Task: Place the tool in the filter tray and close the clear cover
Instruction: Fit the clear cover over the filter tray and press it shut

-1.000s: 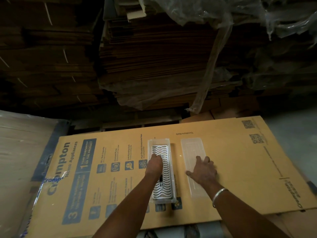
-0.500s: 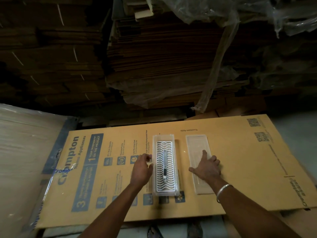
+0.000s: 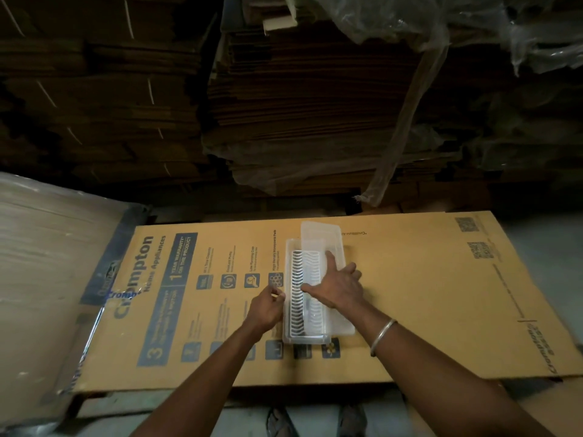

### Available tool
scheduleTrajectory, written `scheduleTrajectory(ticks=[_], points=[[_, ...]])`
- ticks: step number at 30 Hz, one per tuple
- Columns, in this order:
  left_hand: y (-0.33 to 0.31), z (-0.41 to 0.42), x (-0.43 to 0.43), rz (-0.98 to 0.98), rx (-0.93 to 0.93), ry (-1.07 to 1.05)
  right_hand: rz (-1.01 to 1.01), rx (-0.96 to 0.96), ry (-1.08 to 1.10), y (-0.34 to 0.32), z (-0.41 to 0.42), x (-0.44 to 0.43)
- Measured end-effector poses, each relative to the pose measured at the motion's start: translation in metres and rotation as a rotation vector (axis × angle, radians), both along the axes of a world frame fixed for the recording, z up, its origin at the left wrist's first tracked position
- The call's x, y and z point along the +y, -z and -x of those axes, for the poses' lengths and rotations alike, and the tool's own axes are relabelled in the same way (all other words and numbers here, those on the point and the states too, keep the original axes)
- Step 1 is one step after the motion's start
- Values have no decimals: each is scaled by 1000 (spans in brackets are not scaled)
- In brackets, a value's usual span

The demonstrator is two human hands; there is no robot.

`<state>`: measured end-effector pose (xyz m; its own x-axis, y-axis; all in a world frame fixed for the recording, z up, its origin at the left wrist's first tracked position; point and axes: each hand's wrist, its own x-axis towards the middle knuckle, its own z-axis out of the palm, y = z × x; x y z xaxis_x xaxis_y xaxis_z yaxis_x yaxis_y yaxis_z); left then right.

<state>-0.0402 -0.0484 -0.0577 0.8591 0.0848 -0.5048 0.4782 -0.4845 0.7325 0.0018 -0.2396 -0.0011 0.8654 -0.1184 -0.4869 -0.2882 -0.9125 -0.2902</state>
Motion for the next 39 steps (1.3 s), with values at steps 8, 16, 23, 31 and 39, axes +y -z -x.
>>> scheduleTrajectory(ticks=[8, 16, 23, 31, 39], points=[[-20, 20, 5, 217, 283, -83, 50, 63, -23, 17, 17, 47], [-13, 27, 11, 317, 422, 14, 137, 68, -20, 20, 4, 60], [3, 32, 15, 246, 328, 105, 161, 64, -39, 27, 5, 59], [1, 35, 10, 313, 322, 51, 168, 66, -120, 30, -9, 48], [7, 43, 13, 396, 378, -39, 151, -22, -249, 22, -33, 43]])
